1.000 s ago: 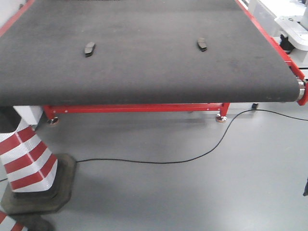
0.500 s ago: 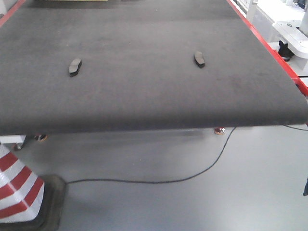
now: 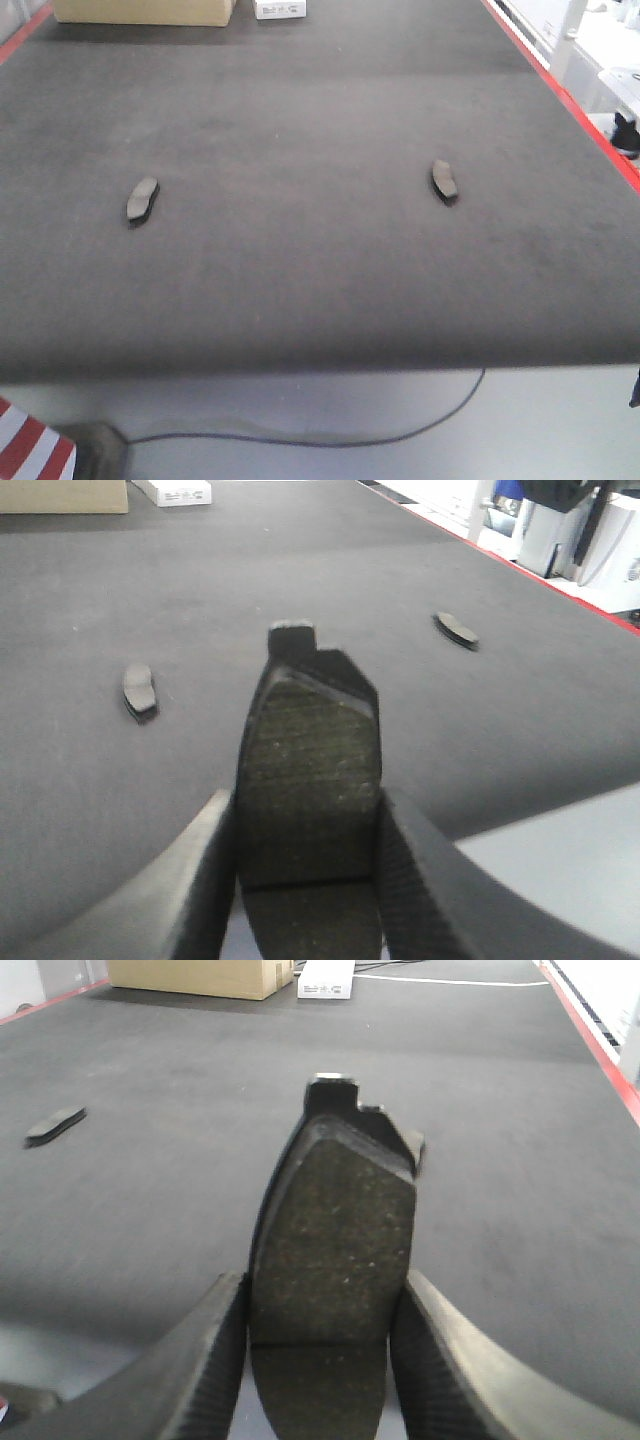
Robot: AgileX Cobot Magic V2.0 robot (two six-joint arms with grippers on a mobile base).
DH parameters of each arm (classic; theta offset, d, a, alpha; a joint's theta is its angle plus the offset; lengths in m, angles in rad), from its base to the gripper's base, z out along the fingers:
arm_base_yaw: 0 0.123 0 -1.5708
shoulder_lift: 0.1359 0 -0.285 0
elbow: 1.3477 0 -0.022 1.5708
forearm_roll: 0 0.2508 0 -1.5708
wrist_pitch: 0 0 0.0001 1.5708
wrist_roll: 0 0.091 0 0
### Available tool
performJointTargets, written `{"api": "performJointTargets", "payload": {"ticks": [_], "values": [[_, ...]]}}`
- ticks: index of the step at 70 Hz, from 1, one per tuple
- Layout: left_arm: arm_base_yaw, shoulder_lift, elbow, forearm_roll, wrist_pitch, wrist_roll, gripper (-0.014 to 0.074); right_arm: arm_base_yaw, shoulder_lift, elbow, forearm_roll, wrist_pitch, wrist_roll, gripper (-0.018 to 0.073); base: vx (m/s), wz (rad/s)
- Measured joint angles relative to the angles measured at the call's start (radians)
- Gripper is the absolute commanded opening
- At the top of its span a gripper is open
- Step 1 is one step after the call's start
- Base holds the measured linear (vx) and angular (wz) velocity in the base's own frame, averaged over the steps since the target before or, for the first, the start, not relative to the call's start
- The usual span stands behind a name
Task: Move and align brake pads A on conveyor
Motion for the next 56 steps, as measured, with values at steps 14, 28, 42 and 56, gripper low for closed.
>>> {"api": "performJointTargets", "payload": {"ticks": [14,28,42,56], "values": [[0.0,0.0,0.0,0.0,-0.001,0.0,-0.0006,0.0,0.0,0.0,0.0,0.0,0.0,-0.0002,0.34,0.04],[0.0,0.0,0.0,-0.001,-0.001,0.0,-0.0006,0.0,0.0,0.0,0.0,0.0,0.0,-0.0002,0.29,0.02],[0.0,0.0,0.0,-0.001,-0.001,0.0,-0.0006,0.0,0.0,0.0,0.0,0.0,0.0,-0.0002,0.24,0.01],[0.0,0.0,0.0,-0.001,-0.001,0.0,-0.0006,0.0,0.0,0.0,0.0,0.0,0.0,-0.0002,0.21,0.04]]}}
